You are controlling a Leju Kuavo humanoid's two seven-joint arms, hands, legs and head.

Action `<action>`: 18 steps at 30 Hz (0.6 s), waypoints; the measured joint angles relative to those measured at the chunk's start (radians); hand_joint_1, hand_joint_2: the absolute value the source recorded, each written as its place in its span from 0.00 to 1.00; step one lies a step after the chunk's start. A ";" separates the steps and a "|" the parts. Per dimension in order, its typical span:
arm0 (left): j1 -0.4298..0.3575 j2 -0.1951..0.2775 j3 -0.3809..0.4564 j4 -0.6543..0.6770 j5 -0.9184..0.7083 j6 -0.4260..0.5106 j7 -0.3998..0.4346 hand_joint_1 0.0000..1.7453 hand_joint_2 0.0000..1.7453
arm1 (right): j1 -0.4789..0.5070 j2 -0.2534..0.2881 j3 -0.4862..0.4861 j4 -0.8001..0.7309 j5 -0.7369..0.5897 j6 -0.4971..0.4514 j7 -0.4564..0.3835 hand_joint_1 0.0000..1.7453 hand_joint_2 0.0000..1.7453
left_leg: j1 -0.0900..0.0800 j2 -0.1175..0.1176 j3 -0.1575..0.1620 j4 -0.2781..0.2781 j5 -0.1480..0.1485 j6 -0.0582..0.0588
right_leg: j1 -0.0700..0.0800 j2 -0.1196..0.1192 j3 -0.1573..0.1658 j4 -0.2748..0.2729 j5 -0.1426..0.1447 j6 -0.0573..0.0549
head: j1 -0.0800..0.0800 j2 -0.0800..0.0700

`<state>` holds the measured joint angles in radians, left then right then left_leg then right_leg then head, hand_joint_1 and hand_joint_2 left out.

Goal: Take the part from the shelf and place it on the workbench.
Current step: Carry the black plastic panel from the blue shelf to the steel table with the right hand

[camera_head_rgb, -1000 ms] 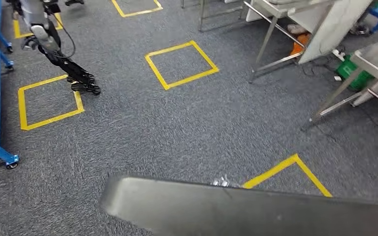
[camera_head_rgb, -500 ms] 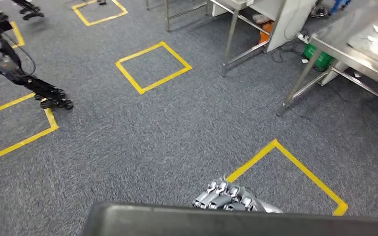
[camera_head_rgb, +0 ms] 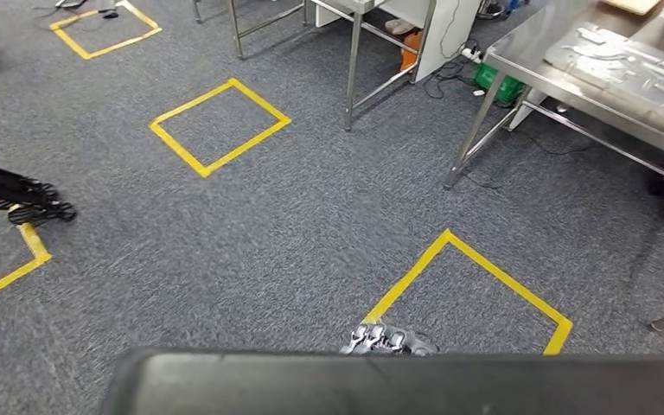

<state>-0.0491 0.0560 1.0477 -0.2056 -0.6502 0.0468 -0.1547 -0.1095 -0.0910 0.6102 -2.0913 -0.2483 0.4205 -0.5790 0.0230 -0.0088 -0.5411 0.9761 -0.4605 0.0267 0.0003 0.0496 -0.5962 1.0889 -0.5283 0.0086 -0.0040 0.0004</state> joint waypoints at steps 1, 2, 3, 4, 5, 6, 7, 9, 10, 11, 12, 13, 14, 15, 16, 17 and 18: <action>0.002 0.000 0.000 0.000 0.000 0.000 0.000 0.00 1.00 | -0.002 0.000 0.003 0.002 -0.002 -0.002 0.001 1.00 1.00 | 0.000 0.010 0.000 0.000 -0.001 0.002 | -0.001 -0.022 -0.036 0.069 -0.034 0.005 | 0.000 0.000; 0.003 0.000 0.001 0.000 -0.001 0.000 0.000 0.00 1.00 | -0.003 0.001 0.007 0.004 -0.003 -0.004 0.003 1.00 1.00 | -0.001 0.022 0.000 0.000 -0.003 0.003 | -0.004 -0.034 -0.073 0.137 -0.061 0.009 | 0.000 0.000; 0.005 0.000 0.001 0.000 -0.001 0.000 0.000 0.00 1.00 | -0.003 0.001 0.009 0.007 -0.004 -0.006 0.005 1.00 1.00 | -0.001 0.033 0.001 0.000 -0.004 0.003 | -0.007 -0.040 -0.099 0.183 -0.071 0.012 | 0.000 0.000; 0.005 0.000 0.001 0.000 -0.001 0.000 -0.001 0.00 1.00 | -0.003 0.002 0.011 0.009 -0.005 -0.008 0.009 1.00 1.00 | -0.001 0.043 0.003 0.000 -0.006 0.003 | -0.009 -0.044 -0.107 0.192 -0.061 0.013 | 0.000 0.000; 0.004 0.000 0.002 0.000 -0.002 0.000 -0.001 0.00 1.00 | -0.004 0.004 0.012 0.011 -0.006 -0.010 0.012 1.00 1.00 | -0.001 0.053 0.006 0.000 -0.009 0.001 | -0.010 -0.049 -0.093 0.158 -0.033 0.012 | 0.000 0.000; 0.003 -0.001 0.002 0.000 -0.002 0.000 -0.002 0.00 1.00 | -0.005 0.005 0.012 0.012 -0.008 -0.013 0.016 1.00 1.00 | -0.001 0.061 0.012 -0.001 -0.012 -0.001 | -0.009 -0.059 -0.059 0.091 0.006 0.008 | 0.000 0.000; 0.003 -0.002 0.002 0.000 -0.002 -0.001 -0.003 0.00 1.00 | -0.007 0.007 0.012 0.012 -0.010 -0.015 0.018 1.00 1.00 | -0.002 0.070 0.018 -0.002 -0.015 -0.003 | -0.005 -0.079 -0.021 0.012 0.039 0.003 | 0.000 0.000; 0.003 -0.004 0.003 0.000 -0.002 -0.002 -0.004 0.00 1.00 | -0.014 0.009 0.012 0.013 -0.014 -0.020 0.021 1.00 1.00 | -0.003 0.085 0.027 -0.004 -0.022 -0.013 | 0.005 -0.107 0.030 -0.091 0.072 -0.010 | 0.000 0.000; 0.002 -0.005 0.004 0.000 -0.002 -0.002 -0.005 0.00 1.00 | -0.016 0.009 0.012 0.013 -0.016 -0.023 0.022 1.00 1.00 | -0.004 0.093 0.031 -0.005 -0.025 -0.019 | 0.009 -0.109 0.035 -0.105 0.071 -0.014 | 0.000 0.000; 0.002 -0.007 0.005 0.000 -0.002 -0.002 -0.005 0.00 1.00 | -0.017 0.010 0.012 0.013 -0.019 -0.026 0.024 1.00 1.00 | -0.004 0.102 0.035 -0.007 -0.026 -0.025 | 0.011 -0.097 0.035 -0.106 0.071 -0.019 | 0.000 0.000; 0.000 -0.008 0.005 0.000 -0.002 -0.002 -0.005 0.00 1.00 | -0.018 0.010 0.012 0.014 -0.022 -0.028 0.025 1.00 1.00 | -0.003 0.109 0.039 -0.009 -0.029 -0.031 | 0.007 -0.086 0.038 -0.111 0.075 -0.024 | 0.000 0.000; -0.001 -0.009 0.005 0.000 -0.002 -0.002 -0.005 0.00 1.00 | -0.018 0.011 0.012 0.014 -0.024 -0.028 0.027 1.00 1.00 | -0.002 0.104 0.041 -0.004 -0.035 -0.036 | 0.005 -0.076 0.043 -0.119 0.079 -0.029 | 0.000 0.000; -0.002 -0.011 0.005 0.000 -0.002 -0.002 -0.005 0.00 1.00 | -0.020 0.011 0.012 0.014 -0.025 -0.029 0.028 1.00 1.00 | -0.001 0.088 0.034 0.020 -0.052 -0.039 | 0.002 -0.066 0.049 -0.127 0.084 -0.034 | 0.000 0.000; -0.002 -0.011 0.006 0.000 -0.002 -0.002 -0.005 0.00 1.00 | -0.022 0.012 0.012 0.013 -0.026 -0.029 0.029 1.00 1.00 | 0.000 0.065 0.013 0.067 -0.079 -0.041 | 0.000 -0.057 0.053 -0.132 0.088 -0.039 | 0.000 0.000; 0.000 -0.012 0.006 0.000 -0.002 -0.003 -0.005 0.00 1.00 | -0.022 0.013 0.012 0.014 -0.025 -0.030 0.029 1.00 1.00 | 0.000 0.041 -0.020 0.135 -0.113 -0.043 | 0.002 -0.048 0.053 -0.131 0.088 -0.043 | -0.001 0.000; 0.003 -0.013 0.006 0.000 -0.002 -0.003 -0.005 0.00 1.00 | -0.022 0.014 0.012 0.014 -0.022 -0.031 0.030 1.00 1.00 | 0.001 0.025 -0.059 0.210 -0.146 -0.044 | 0.003 -0.037 0.052 -0.129 0.087 -0.047 | -0.001 0.000; 0.006 -0.013 0.007 0.000 -0.002 -0.004 -0.005 0.00 1.00 | -0.020 0.014 0.013 0.014 -0.020 -0.033 0.032 1.00 1.00 | 0.001 0.018 -0.093 0.269 -0.164 -0.045 | 0.004 -0.025 0.052 -0.126 0.084 -0.049 | -0.001 0.000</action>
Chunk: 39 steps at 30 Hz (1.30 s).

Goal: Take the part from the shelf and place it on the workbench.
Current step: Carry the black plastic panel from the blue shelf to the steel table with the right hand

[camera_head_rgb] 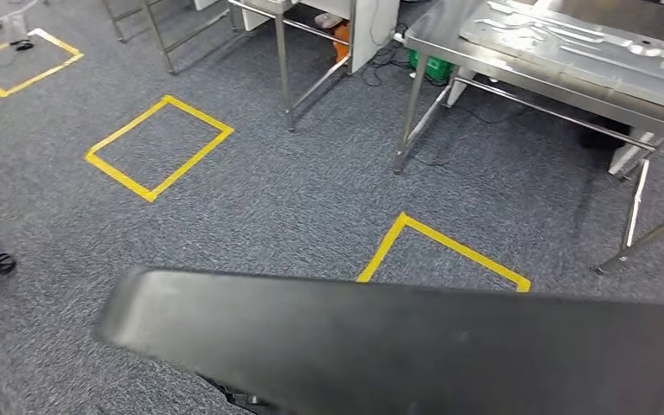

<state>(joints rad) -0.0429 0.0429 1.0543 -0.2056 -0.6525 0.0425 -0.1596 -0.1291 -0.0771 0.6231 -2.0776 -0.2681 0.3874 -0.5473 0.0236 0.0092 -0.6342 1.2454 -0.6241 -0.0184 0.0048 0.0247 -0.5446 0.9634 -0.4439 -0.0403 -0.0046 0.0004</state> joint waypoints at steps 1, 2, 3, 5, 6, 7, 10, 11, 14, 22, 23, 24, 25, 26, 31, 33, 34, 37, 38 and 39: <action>0.003 -0.001 0.000 0.000 0.000 -0.001 0.000 0.00 1.00 | 0.002 0.000 0.001 0.000 0.002 -0.002 0.001 1.00 1.00 | 0.000 -0.003 -0.019 0.025 0.004 -0.001 | 0.001 0.013 0.000 0.004 -0.003 0.000 | 0.000 0.000; 0.004 -0.001 0.000 0.000 0.000 -0.002 -0.001 0.00 1.00 | 0.004 0.000 0.002 0.000 0.004 -0.005 0.002 1.00 1.00 | 0.000 -0.005 -0.019 0.007 0.031 -0.001 | 0.001 0.026 0.001 0.008 -0.006 0.001 | 0.000 0.000; 0.005 -0.002 0.000 0.000 0.000 -0.003 -0.001 0.00 1.00 | 0.006 0.000 0.004 0.000 0.006 -0.007 0.002 1.00 1.00 | 0.000 -0.012 0.001 -0.048 0.072 0.001 | 0.001 0.039 0.003 0.012 -0.010 0.003 | 0.000 0.000; 0.006 -0.002 0.001 0.000 0.000 -0.004 -0.002 0.00 1.00 | 0.007 0.000 0.006 0.000 0.008 -0.010 0.002 1.00 1.00 | 0.001 -0.050 0.058 -0.191 0.143 0.007 | 0.000 0.061 0.006 0.020 -0.018 0.010 | 0.000 0.000; 0.006 -0.002 0.001 0.000 0.000 -0.004 -0.002 0.00 1.00 | 0.007 0.000 0.006 0.000 0.010 -0.010 0.002 1.00 1.00 | 0.000 -0.066 0.078 -0.237 0.159 0.010 | -0.001 0.072 0.005 0.021 -0.020 0.015 | 0.000 0.000; 0.006 -0.001 0.002 0.000 0.000 -0.005 -0.002 0.00 1.00 | 0.008 0.000 0.007 -0.001 0.010 -0.010 0.002 1.00 1.00 | -0.002 -0.075 0.088 -0.259 0.161 0.014 | -0.003 0.082 0.003 0.021 -0.020 0.021 | 0.000 0.000; 0.002 -0.002 0.006 0.000 0.001 -0.013 -0.005 0.00 1.00 | 0.010 0.000 0.008 -0.003 0.012 -0.011 0.001 1.00 1.00 | -0.001 -0.049 0.094 -0.270 0.164 0.030 | -0.005 0.091 -0.006 0.026 -0.023 0.039 | 0.000 0.000; 0.000 -0.003 0.007 0.000 0.001 -0.017 -0.007 0.00 1.00 | 0.010 0.000 0.008 -0.004 0.012 -0.012 0.000 1.00 1.00 | 0.001 -0.039 0.095 -0.273 0.165 0.037 | -0.004 0.069 -0.016 0.046 -0.036 0.044 | 0.001 0.000; 0.003 -0.004 0.014 0.000 0.002 -0.030 -0.011 0.00 1.00 | 0.006 -0.001 0.008 -0.006 0.006 -0.013 -0.003 1.00 1.00 | 0.003 -0.003 0.097 -0.276 0.164 0.048 | -0.009 -0.007 -0.106 0.223 -0.127 0.061 | 0.002 0.000; 0.001 -0.010 0.017 0.000 0.002 -0.039 -0.012 0.00 1.00 | 0.005 -0.007 0.008 -0.005 -0.004 -0.012 -0.006 1.00 1.00 | 0.001 0.078 0.129 -0.277 0.136 0.018 | -0.011 -0.086 -0.024 0.031 -0.006 0.058 | 0.002 0.000; 0.001 -0.011 0.017 0.000 0.002 -0.040 -0.012 0.00 1.00 | 0.005 -0.008 0.008 -0.005 -0.005 -0.011 -0.007 1.00 1.00 | -0.001 0.086 0.133 -0.279 0.134 0.011 | -0.006 -0.081 -0.024 0.027 -0.009 0.051 | 0.002 0.000; 0.000 -0.011 0.017 0.000 0.002 -0.041 -0.012 0.00 1.00 | 0.005 -0.009 0.008 -0.005 -0.006 -0.011 -0.008 1.00 1.00 | 0.000 0.096 0.138 -0.281 0.132 0.005 | -0.005 -0.068 -0.025 0.026 -0.009 0.044 | 0.002 0.000; -0.002 -0.011 0.018 0.000 0.002 -0.043 -0.012 0.00 1.00 | 0.006 -0.010 0.008 -0.006 -0.007 -0.010 -0.008 1.00 1.00 | 0.001 0.097 0.142 -0.279 0.127 -0.001 | -0.006 -0.057 -0.022 0.023 -0.008 0.037 | 0.002 0.000; -0.004 -0.011 0.018 0.000 0.002 -0.045 -0.012 0.00 1.00 | 0.006 -0.010 0.008 -0.007 -0.008 -0.009 -0.009 1.00 1.00 | 0.003 0.084 0.139 -0.265 0.114 -0.006 | -0.008 -0.047 -0.019 0.018 -0.006 0.030 | 0.001 0.000; 0.003 -0.009 0.018 0.000 0.002 -0.050 -0.013 0.00 1.00 | 0.008 -0.010 0.008 -0.008 -0.015 -0.007 -0.011 1.00 1.00 | 0.002 -0.001 -0.008 0.017 -0.008 -0.008 | -0.005 0.006 -0.012 0.015 -0.005 0.007 | 0.000 0.000; 0.004 -0.009 0.018 0.000 0.001 -0.051 -0.013 0.00 1.00 | 0.009 -0.010 0.008 -0.008 -0.017 -0.007 -0.010 1.00 1.00 | -0.001 -0.007 -0.009 -0.015 0.044 0.000 | 0.001 0.033 -0.009 0.019 -0.009 0.005 | 0.000 0.000; 0.004 -0.009 0.018 0.000 0.001 -0.052 -0.014 0.00 1.00 | 0.009 -0.010 0.008 -0.008 -0.017 -0.007 -0.010 1.00 1.00 | -0.002 -0.017 0.016 -0.084 0.090 0.007 | 0.003 0.045 -0.006 0.021 -0.012 0.006 | 0.000 0.000; 0.003 -0.004 0.018 0.000 0.000 -0.053 -0.015 0.00 1.00 | 0.009 -0.010 0.008 -0.008 -0.018 -0.006 -0.010 1.00 1.00 | -0.004 -0.080 0.082 -0.240 0.158 0.029 | 0.003 0.067 -0.001 0.024 -0.018 0.009 | 0.001 0.000; 0.002 -0.002 0.018 0.000 0.000 -0.053 -0.015 0.00 1.00 | 0.008 -0.010 0.008 -0.008 -0.018 -0.006 -0.010 1.00 1.00 | -0.003 -0.093 0.086 -0.248 0.155 0.033 | 0.004 0.069 -0.001 0.025 -0.018 0.010 | 0.001 0.000; 0.003 -0.003 0.018 0.000 0.000 -0.054 -0.015 0.00 1.00 | 0.008 -0.010 0.008 -0.008 -0.018 -0.006 -0.010 1.00 1.00 | -0.003 -0.094 0.085 -0.250 0.156 0.033 | 0.005 0.070 -0.002 0.026 -0.018 0.011 | 0.001 0.000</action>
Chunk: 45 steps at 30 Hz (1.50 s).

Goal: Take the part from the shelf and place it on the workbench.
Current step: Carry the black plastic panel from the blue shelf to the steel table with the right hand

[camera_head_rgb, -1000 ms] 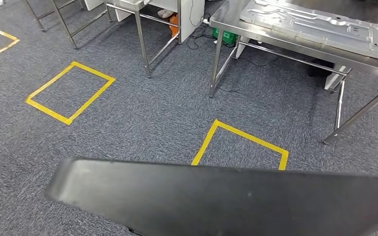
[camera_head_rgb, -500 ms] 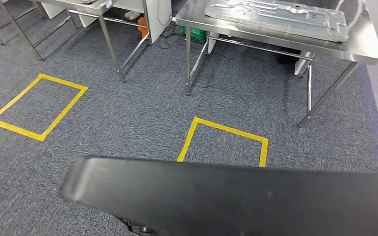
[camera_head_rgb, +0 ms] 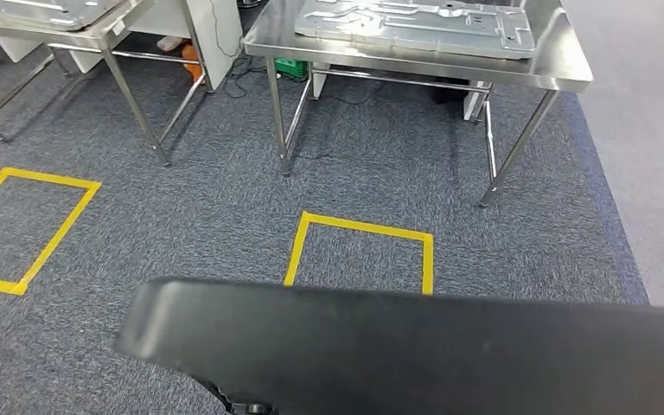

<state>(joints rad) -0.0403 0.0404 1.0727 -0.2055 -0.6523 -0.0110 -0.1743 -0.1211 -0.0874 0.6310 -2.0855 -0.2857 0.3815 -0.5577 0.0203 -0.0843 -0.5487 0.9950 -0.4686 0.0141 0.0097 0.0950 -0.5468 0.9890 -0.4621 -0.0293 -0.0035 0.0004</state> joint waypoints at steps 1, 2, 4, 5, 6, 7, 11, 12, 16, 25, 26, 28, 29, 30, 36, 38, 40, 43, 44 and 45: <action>0.000 0.000 0.000 0.000 0.000 0.000 0.000 0.00 1.00 | -0.001 0.000 0.000 0.000 0.000 0.000 0.000 1.00 1.00 | -0.002 0.003 0.001 -0.003 0.000 0.000 | -0.002 0.006 -0.003 0.001 0.000 0.004 | 0.000 0.000; -0.001 0.000 0.000 0.000 -0.002 -0.003 -0.001 0.00 1.00 | -0.001 0.000 0.000 0.000 0.001 0.000 0.001 1.00 1.00 | 0.000 0.015 0.004 -0.012 0.003 0.003 | -0.004 0.011 -0.006 0.002 0.000 0.011 | 0.000 0.000; -0.004 0.000 0.000 0.000 -0.005 -0.009 -0.003 0.00 1.00 | -0.006 0.000 0.000 0.000 0.005 0.000 0.004 1.00 1.00 | 0.002 0.043 0.013 -0.026 0.008 0.011 | -0.007 -0.015 -0.028 0.038 -0.023 0.031 | 0.000 0.000; -0.005 0.001 0.000 0.000 -0.008 -0.013 -0.004 0.00 1.00 | -0.009 0.000 0.000 0.000 0.008 0.000 0.005 1.00 1.00 | 0.005 0.057 0.016 -0.032 0.009 0.016 | -0.007 -0.040 -0.051 0.083 -0.049 0.039 | 0.000 0.000; -0.003 0.001 0.000 0.000 -0.009 -0.016 -0.005 0.00 1.00 | -0.011 -0.001 0.000 0.001 0.010 0.000 0.006 1.00 1.00 | 0.004 0.066 0.017 -0.032 0.008 0.019 | -0.009 -0.066 -0.084 0.147 -0.081 0.045 | 0.001 0.000; -0.001 0.000 0.000 0.000 -0.010 -0.017 -0.005 0.00 1.00 | -0.012 -0.002 0.000 0.002 0.013 0.000 0.007 1.00 1.00 | 0.003 0.076 0.017 -0.032 0.006 0.020 | -0.014 -0.079 -0.120 0.214 -0.109 0.050 | 0.001 0.000; 0.000 0.000 0.001 0.000 -0.016 -0.023 -0.003 0.00 1.00 | -0.012 -0.006 0.000 0.009 0.018 0.000 0.005 1.00 1.00 | 0.005 0.096 0.028 -0.030 -0.004 0.012 | -0.030 -0.093 -0.117 0.192 -0.046 0.062 | 0.001 0.000; -0.001 0.000 0.001 0.000 -0.017 -0.025 -0.002 0.00 1.00 | -0.013 -0.007 0.000 0.010 0.019 0.000 0.004 1.00 1.00 | 0.006 0.098 0.033 -0.029 -0.008 0.008 | -0.032 -0.097 -0.080 0.119 -0.013 0.061 | 0.001 0.000; -0.003 0.000 0.003 0.000 -0.017 -0.040 0.004 0.00 1.00 | -0.013 -0.007 0.000 0.010 0.021 -0.001 -0.003 1.00 1.00 | 0.003 0.101 0.041 -0.029 -0.018 -0.017 | -0.019 -0.100 -0.024 0.003 0.012 0.042 | 0.000 0.000; 0.003 0.001 0.007 0.000 -0.017 -0.052 0.004 0.00 1.00 | -0.011 -0.007 0.000 0.016 0.021 0.000 -0.004 1.00 1.00 | 0.008 0.093 -0.116 0.265 -0.123 -0.036 | -0.013 -0.090 -0.004 -0.007 0.002 -0.002 | -0.001 0.000; 0.004 0.001 0.007 0.000 -0.017 -0.053 0.004 0.00 1.00 | -0.011 -0.007 0.000 0.017 0.020 0.000 -0.004 1.00 1.00 | 0.007 0.092 -0.097 0.213 -0.083 -0.033 | -0.012 -0.088 0.001 -0.006 -0.003 -0.001 | -0.001 0.000; 0.004 0.002 0.008 0.000 -0.017 -0.053 0.003 0.00 1.00 | -0.011 -0.007 0.000 0.017 0.019 0.000 -0.005 1.00 1.00 | 0.004 0.090 -0.037 0.070 -0.013 -0.022 | -0.010 -0.085 0.011 -0.001 -0.013 0.006 | -0.001 0.000; 0.003 0.003 0.008 0.000 -0.017 -0.053 0.003 0.00 1.00 | -0.011 -0.007 0.000 0.017 0.018 0.000 -0.005 1.00 1.00 | 0.001 0.089 -0.016 0.023 0.001 -0.017 | -0.009 -0.084 0.013 0.001 -0.018 0.011 | -0.001 0.000; 0.003 0.003 0.008 0.000 -0.017 -0.053 0.003 0.00 1.00 | -0.011 -0.007 0.000 0.018 0.018 0.000 -0.005 1.00 1.00 | -0.002 0.089 -0.007 -0.001 0.001 -0.011 | -0.009 -0.083 0.015 0.003 -0.019 0.017 | -0.001 0.000; 0.004 0.002 0.012 0.000 -0.018 -0.056 -0.002 0.00 1.00 | -0.012 -0.007 0.000 0.018 0.018 -0.001 -0.005 1.00 1.00 | 0.001 0.090 0.022 -0.024 -0.004 0.021 | -0.017 -0.086 -0.038 0.129 -0.078 0.050 | 0.000 0.000; 0.005 0.002 0.015 0.000 -0.018 -0.056 -0.004 0.00 1.00 | -0.010 -0.007 0.000 0.019 0.018 -0.002 -0.005 1.00 1.00 | 0.001 0.091 0.025 -0.023 -0.009 0.022 | -0.021 -0.087 -0.113 0.253 -0.133 0.058 | 0.000 0.000; 0.005 0.001 0.017 0.000 -0.019 -0.056 -0.004 0.00 1.00 | -0.008 -0.007 0.000 0.021 0.018 -0.002 -0.005 1.00 1.00 | 0.003 0.091 0.035 -0.023 -0.018 0.018 | -0.026 -0.089 -0.146 0.282 -0.119 0.065 | 0.000 0.000; 0.004 0.001 0.019 0.000 -0.021 -0.056 -0.006 0.00 1.00 | -0.008 -0.007 0.000 0.021 0.019 -0.005 -0.005 1.00 1.00 | 0.008 0.090 0.065 -0.027 -0.039 0.005 | -0.028 -0.096 -0.075 0.096 -0.002 0.064 | 0.000 0.000; 0.004 0.001 0.019 0.000 -0.021 -0.056 -0.007 0.00 1.00 | -0.007 -0.007 0.000 0.022 0.019 -0.006 -0.006 1.00 1.00 | 0.009 0.090 0.072 -0.030 -0.045 -0.002 | -0.026 -0.100 -0.054 0.044 0.009 0.059 | 0.000 0.000; 0.004 0.001 0.020 0.000 -0.022 -0.056 -0.007 0.00 1.00 | -0.006 -0.007 0.000 0.023 0.020 -0.007 -0.007 1.00 1.00 | 0.009 0.091 0.076 -0.036 -0.050 -0.009 | -0.022 -0.103 -0.043 0.016 0.006 0.051 | 0.000 0.000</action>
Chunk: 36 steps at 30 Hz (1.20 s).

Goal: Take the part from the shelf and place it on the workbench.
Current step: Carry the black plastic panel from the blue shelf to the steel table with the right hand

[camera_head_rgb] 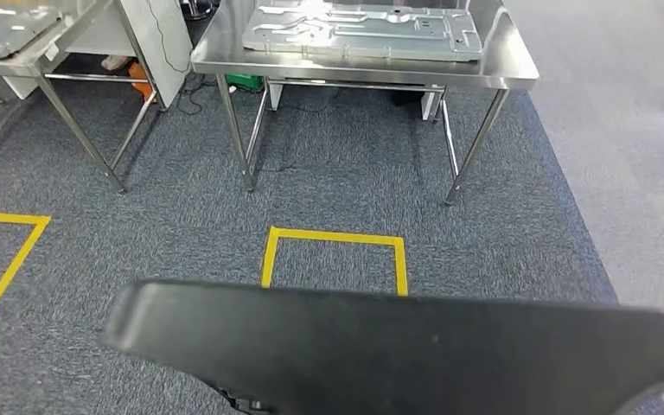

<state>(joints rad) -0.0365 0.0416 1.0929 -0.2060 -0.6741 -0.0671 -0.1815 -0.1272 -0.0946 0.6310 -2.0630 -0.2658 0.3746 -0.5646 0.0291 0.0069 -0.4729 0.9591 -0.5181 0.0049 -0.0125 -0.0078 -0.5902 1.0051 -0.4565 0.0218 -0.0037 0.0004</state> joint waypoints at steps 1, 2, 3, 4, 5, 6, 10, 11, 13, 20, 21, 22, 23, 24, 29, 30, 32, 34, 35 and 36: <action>0.000 0.000 0.001 0.000 -0.001 0.000 0.000 0.00 1.00 | 0.002 0.000 0.000 0.001 0.001 0.000 -0.001 1.00 1.00 | -0.001 0.001 0.006 0.000 0.000 -0.008 | 0.002 0.000 0.002 -0.008 -0.012 -0.010 | 0.000 0.000; 0.000 0.000 0.001 0.000 -0.002 0.000 -0.001 0.00 1.00 | 0.004 0.000 0.000 0.001 0.002 0.000 -0.002 1.00 1.00 | -0.001 0.002 0.011 0.001 0.002 -0.016 | 0.003 0.003 0.008 -0.011 -0.012 -0.021 | -0.001 0.000; 0.000 0.000 0.001 0.000 -0.004 0.000 -0.001 0.00 1.00 | 0.005 0.001 0.000 0.001 0.003 0.000 -0.003 1.00 1.00 | -0.001 0.003 0.016 0.009 0.002 -0.022 | 0.002 0.005 0.019 -0.018 -0.006 -0.031 | -0.001 0.000; -0.002 0.000 0.001 0.000 -0.006 0.000 -0.001 0.00 1.00 | 0.005 0.001 0.000 0.001 0.004 0.000 -0.004 1.00 1.00 | 0.000 0.002 0.014 0.032 0.000 -0.026 | 0.001 0.007 0.032 -0.022 -0.003 -0.040 | -0.001 0.000; -0.004 0.000 0.002 0.000 -0.007 0.000 -0.001 0.00 1.00 | 0.004 0.002 0.000 0.001 0.005 0.000 -0.004 1.00 1.00 | 0.001 0.002 -0.003 0.070 -0.011 -0.028 | 0.001 0.007 0.046 -0.025 -0.006 -0.047 | -0.001 0.000; -0.006 0.000 0.002 0.000 -0.008 0.000 -0.002 0.00 1.00 | 0.003 0.004 0.000 0.001 0.006 -0.001 -0.004 1.00 1.00 | 0.001 0.001 -0.036 0.126 -0.032 -0.028 | 0.002 0.007 0.057 -0.028 -0.011 -0.051 | -0.001 0.000; 0.000 0.000 0.002 0.000 -0.012 0.000 -0.001 0.00 1.00 | 0.002 0.006 0.000 0.004 0.006 -0.006 0.000 1.00 1.00 | -0.006 0.000 -0.186 0.297 -0.106 -0.023 | 0.011 0.013 0.096 -0.034 -0.041 -0.060 | -0.002 0.000; 0.002 0.000 0.002 0.000 -0.013 0.001 -0.001 0.00 1.00 | 0.002 0.006 0.000 0.005 0.006 -0.008 0.002 1.00 1.00 | -0.010 -0.001 -0.189 0.265 -0.082 -0.017 | 0.013 0.015 0.110 -0.037 -0.049 -0.059 | -0.002 0.000; 0.003 0.003 0.002 0.000 -0.015 0.001 -0.002 0.00 1.00 | 0.001 0.008 0.000 0.005 0.006 -0.013 0.004 1.00 1.00 | -0.020 -0.004 -0.158 0.131 0.019 0.005 | 0.018 0.016 0.141 -0.047 -0.065 -0.058 | -0.002 0.000; 0.003 0.011 0.003 0.000 -0.018 0.001 -0.007 0.00 1.00 | -0.004 0.011 0.000 0.008 0.005 -0.026 0.009 1.00 1.00 | -0.023 -0.019 -0.073 -0.004 0.081 0.039 | 0.022 0.022 0.164 0.010 -0.089 -0.023 | -0.002 0.000; 0.002 0.010 0.003 0.000 -0.018 0.001 -0.008 0.00 1.00 | -0.004 0.011 0.000 0.009 0.005 -0.029 0.012 1.00 1.00 | -0.021 -0.018 -0.062 -0.006 0.077 0.041 | 0.020 0.020 0.129 0.068 -0.105 -0.018 | -0.002 0.000; 0.002 0.010 0.003 0.000 -0.018 0.000 -0.008 0.00 1.00 | -0.004 0.011 0.000 0.011 0.006 -0.032 0.014 1.00 1.00 | -0.021 -0.017 -0.055 -0.006 0.070 0.043 | 0.016 0.019 0.084 0.134 -0.129 -0.012 | -0.002 0.000; 0.002 0.009 0.003 0.000 -0.018 0.000 -0.008 0.00 1.00 | -0.003 0.010 0.000 0.013 0.006 -0.034 0.017 1.00 1.00 | -0.020 -0.017 -0.049 -0.006 0.063 0.043 | 0.012 0.018 0.034 0.196 -0.158 -0.006 | -0.002 0.000; 0.003 0.008 0.003 0.000 -0.019 0.000 -0.008 0.00 1.00 | -0.001 0.009 0.000 0.017 0.008 -0.036 0.020 1.00 1.00 | -0.020 -0.017 -0.042 -0.006 0.055 0.042 | 0.009 0.017 -0.006 0.234 -0.183 0.000 | -0.002 0.000; 0.004 0.008 0.003 0.000 -0.021 -0.001 -0.008 0.00 1.00 | 0.003 0.007 0.000 0.031 0.014 -0.040 0.022 1.00 1.00 | -0.014 -0.020 0.026 -0.012 0.002 0.026 | 0.002 0.010 -0.024 0.048 -0.032 0.000 | -0.002 0.000; 0.003 0.008 0.003 0.000 -0.021 -0.001 -0.009 0.00 1.00 | 0.004 0.007 0.000 0.033 0.014 -0.041 0.022 1.00 1.00 | -0.014 -0.021 0.037 -0.016 -0.008 0.019 | 0.005 0.009 -0.016 0.007 0.007 -0.006 | -0.002 0.000; 0.002 0.008 0.003 0.000 -0.022 -0.002 -0.010 0.00 1.00 | 0.006 0.007 0.000 0.035 0.016 -0.044 0.022 1.00 1.00 | -0.015 -0.021 0.060 -0.020 -0.016 0.004 | 0.009 0.010 -0.006 -0.020 0.024 -0.021 | -0.002 0.000; 0.000 0.008 0.003 0.000 -0.025 -0.003 -0.010 0.00 1.00 | 0.006 0.008 0.000 0.036 0.016 -0.047 0.022 1.00 1.00 | -0.014 -0.018 0.069 -0.005 -0.017 -0.008 | 0.007 0.013 0.015 -0.028 0.020 -0.038 | -0.002 0.000; -0.002 0.008 0.003 0.000 -0.026 -0.003 -0.011 0.00 1.00 | 0.006 0.008 0.000 0.035 0.016 -0.047 0.022 1.00 1.00 | -0.013 -0.017 0.055 0.027 -0.023 -0.012 | 0.006 0.014 0.025 -0.030 0.017 -0.046 | -0.002 0.000; -0.005 0.008 0.003 0.000 -0.027 -0.004 -0.011 0.00 1.00 | 0.006 0.008 0.000 0.035 0.017 -0.048 0.022 1.00 1.00 | -0.012 -0.015 0.027 0.078 -0.037 -0.014 | 0.006 0.013 0.036 -0.031 0.013 -0.051 | -0.002 0.000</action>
<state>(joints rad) -0.0413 0.0501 1.0964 -0.2064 -0.7013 -0.0710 -0.1923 -0.1215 -0.0862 0.6308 -2.0276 -0.2492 0.3265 -0.5428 0.0175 -0.0079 -0.4463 1.0371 -0.5549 -0.0093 -0.0066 0.0056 -0.5546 0.9737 -0.4432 -0.0287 -0.0055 0.0004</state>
